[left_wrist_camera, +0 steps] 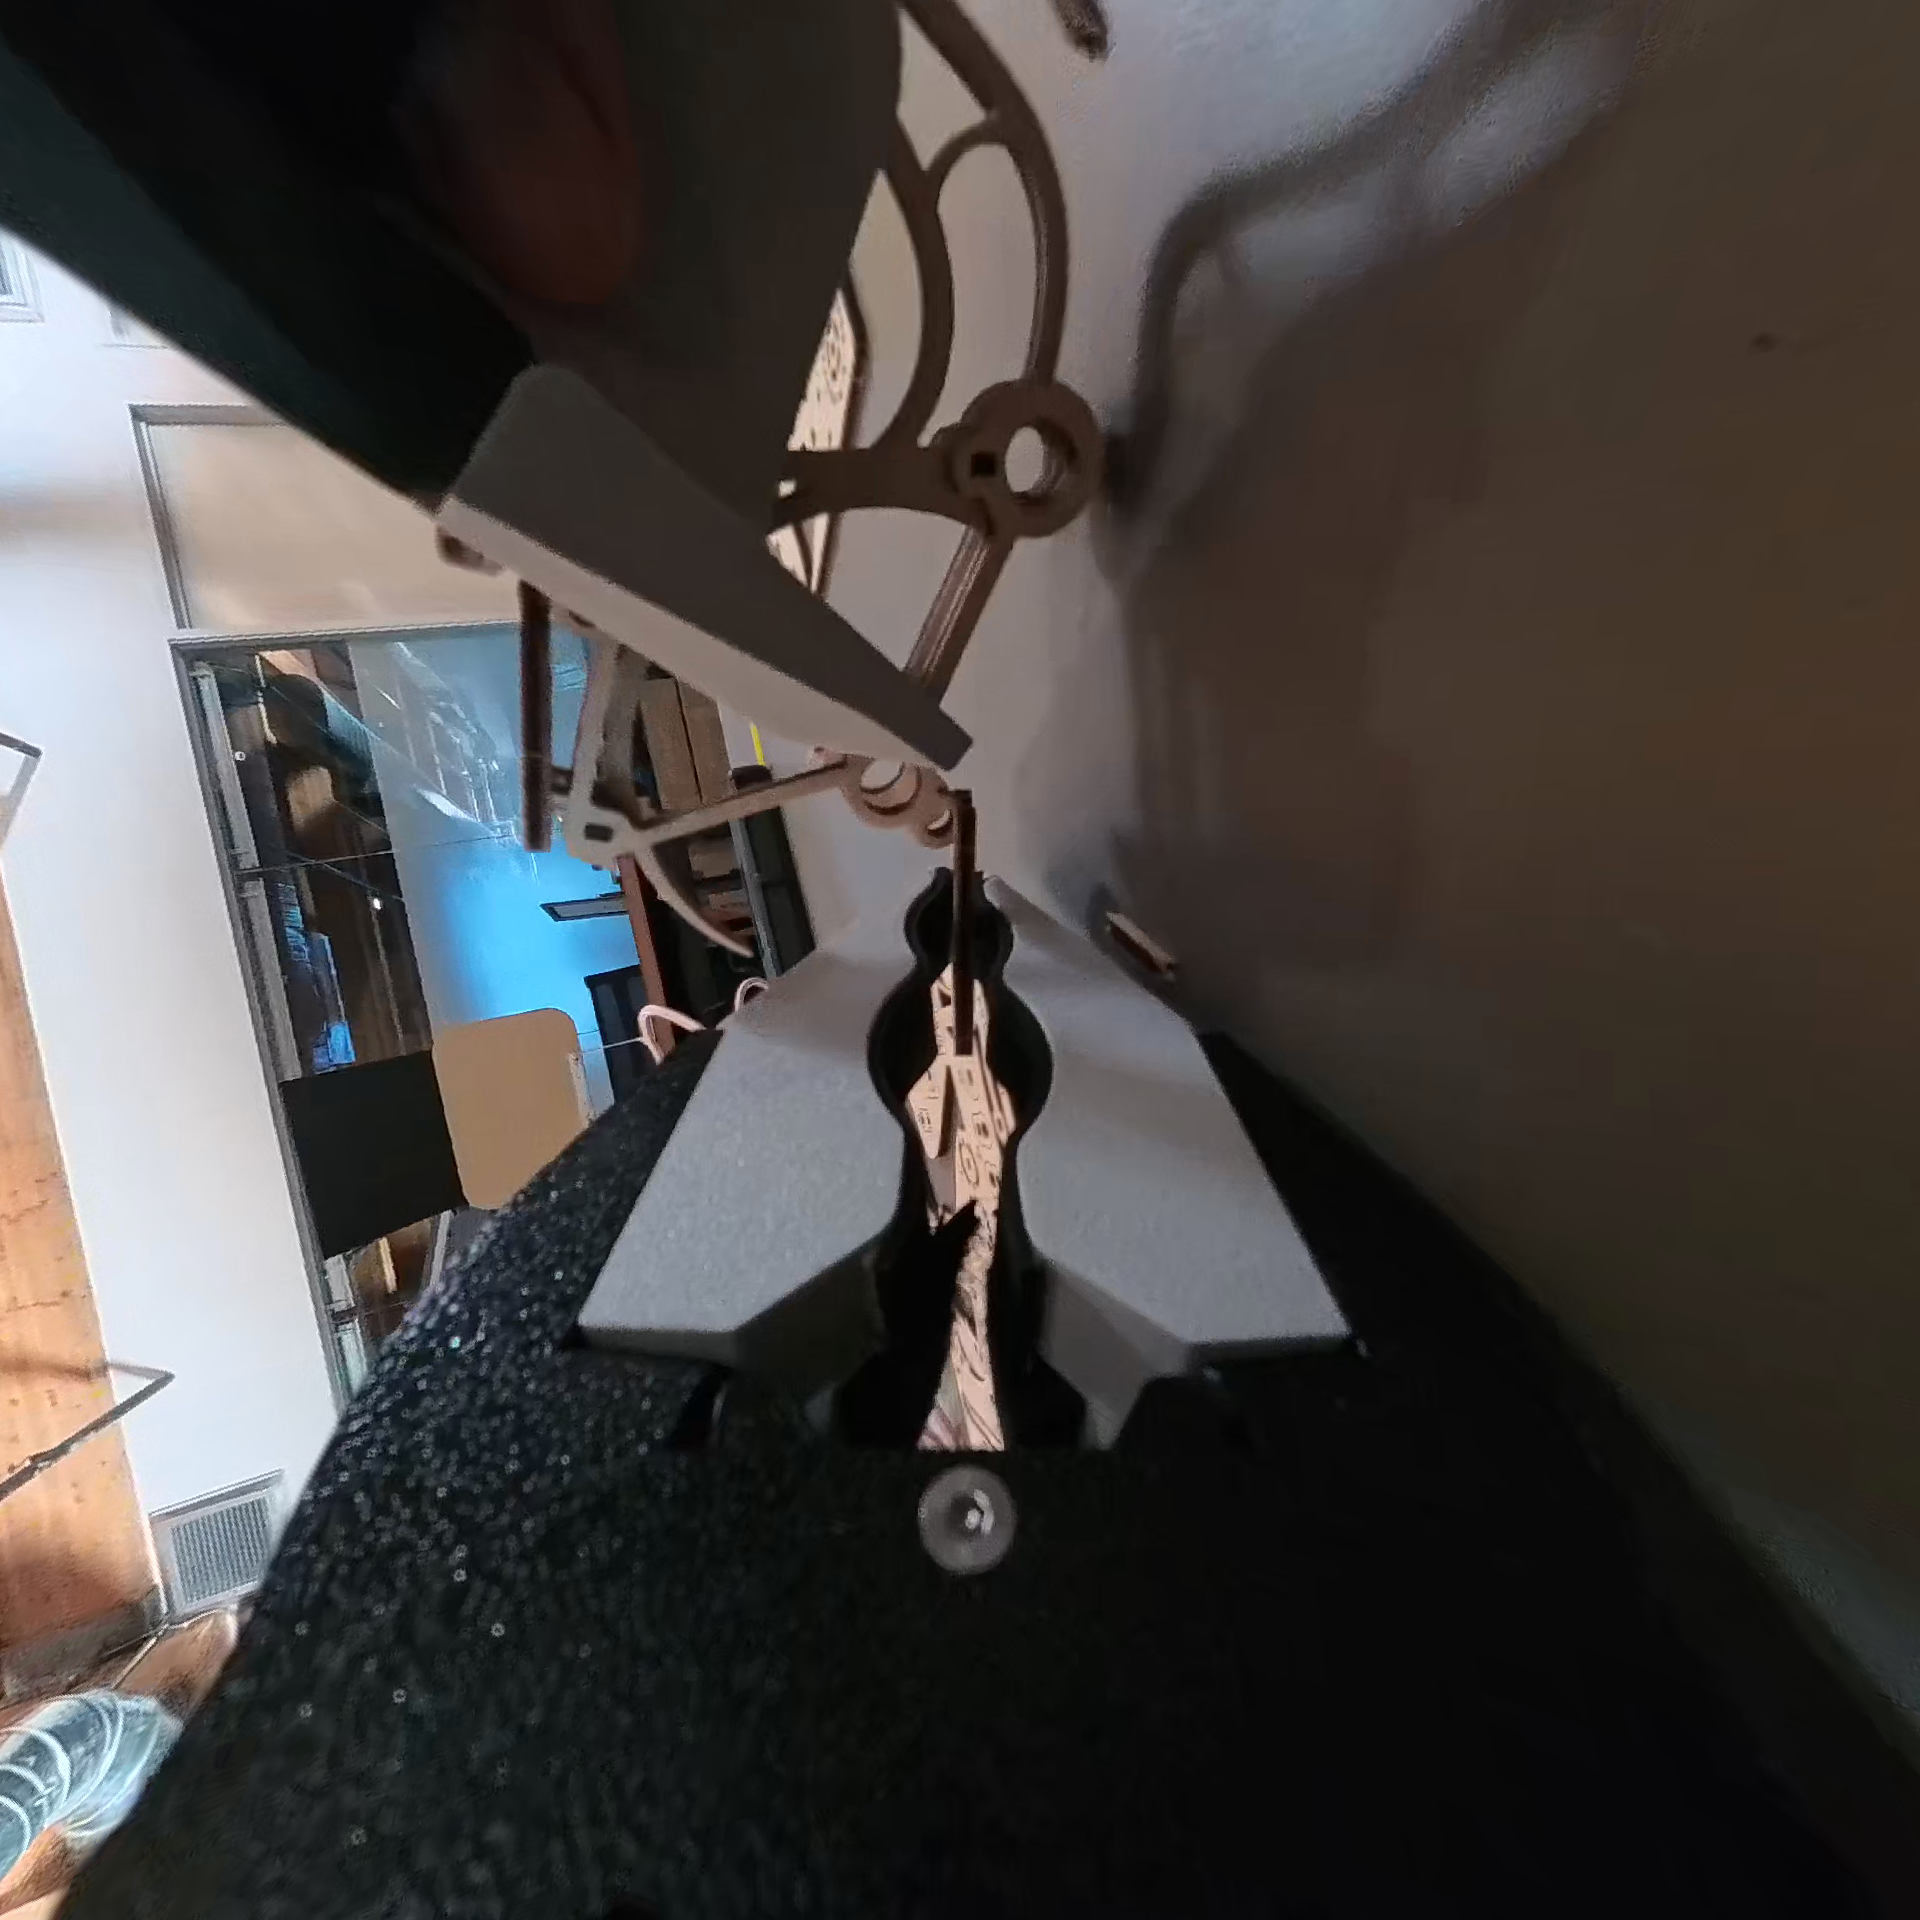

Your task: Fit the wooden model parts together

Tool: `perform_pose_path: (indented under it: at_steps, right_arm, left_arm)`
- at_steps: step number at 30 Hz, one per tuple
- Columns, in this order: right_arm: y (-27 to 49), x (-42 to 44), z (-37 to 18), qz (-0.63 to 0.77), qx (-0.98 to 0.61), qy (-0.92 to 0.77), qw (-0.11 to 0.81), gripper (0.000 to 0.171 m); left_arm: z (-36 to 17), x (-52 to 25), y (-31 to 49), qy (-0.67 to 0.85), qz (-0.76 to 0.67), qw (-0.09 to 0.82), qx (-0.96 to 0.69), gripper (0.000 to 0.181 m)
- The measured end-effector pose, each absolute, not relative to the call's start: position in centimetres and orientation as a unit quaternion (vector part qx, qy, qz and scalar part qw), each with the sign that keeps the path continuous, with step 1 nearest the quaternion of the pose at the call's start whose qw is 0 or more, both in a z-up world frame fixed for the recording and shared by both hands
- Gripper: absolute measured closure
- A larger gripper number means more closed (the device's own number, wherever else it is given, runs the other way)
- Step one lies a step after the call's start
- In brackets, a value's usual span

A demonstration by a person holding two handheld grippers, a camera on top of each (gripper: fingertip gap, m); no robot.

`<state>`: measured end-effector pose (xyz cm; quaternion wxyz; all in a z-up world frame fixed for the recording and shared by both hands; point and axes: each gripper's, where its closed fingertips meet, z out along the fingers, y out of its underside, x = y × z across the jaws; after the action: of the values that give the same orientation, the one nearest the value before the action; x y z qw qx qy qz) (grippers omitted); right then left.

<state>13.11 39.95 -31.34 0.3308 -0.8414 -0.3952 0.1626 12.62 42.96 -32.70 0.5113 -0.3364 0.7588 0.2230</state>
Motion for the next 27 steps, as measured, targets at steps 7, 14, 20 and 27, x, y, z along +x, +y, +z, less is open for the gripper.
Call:
perform_pose_path:
  at_steps: [7,14,20,27]
  right_arm:
    - [39.5,12.4,-30.8,0.200,-0.823,-0.401,0.349,0.162]
    - [39.8,12.9,-30.8,0.182,-0.822,-0.400,0.360,0.162]
    - [40.0,12.9,-30.7,0.170,-0.821,-0.402,0.368,0.162]
    - [40.1,12.7,-30.3,0.167,-0.817,-0.397,0.383,0.162]
  left_arm:
    - [-32.3,12.5,43.0,0.755,0.231,0.522,-0.323,0.181]
    - [-32.1,12.4,43.1,0.752,0.229,0.527,-0.324,0.181]
    - [-31.9,12.3,43.3,0.749,0.227,0.526,-0.331,0.181]
    - [-31.6,12.1,43.4,0.746,0.221,0.529,-0.339,0.181]
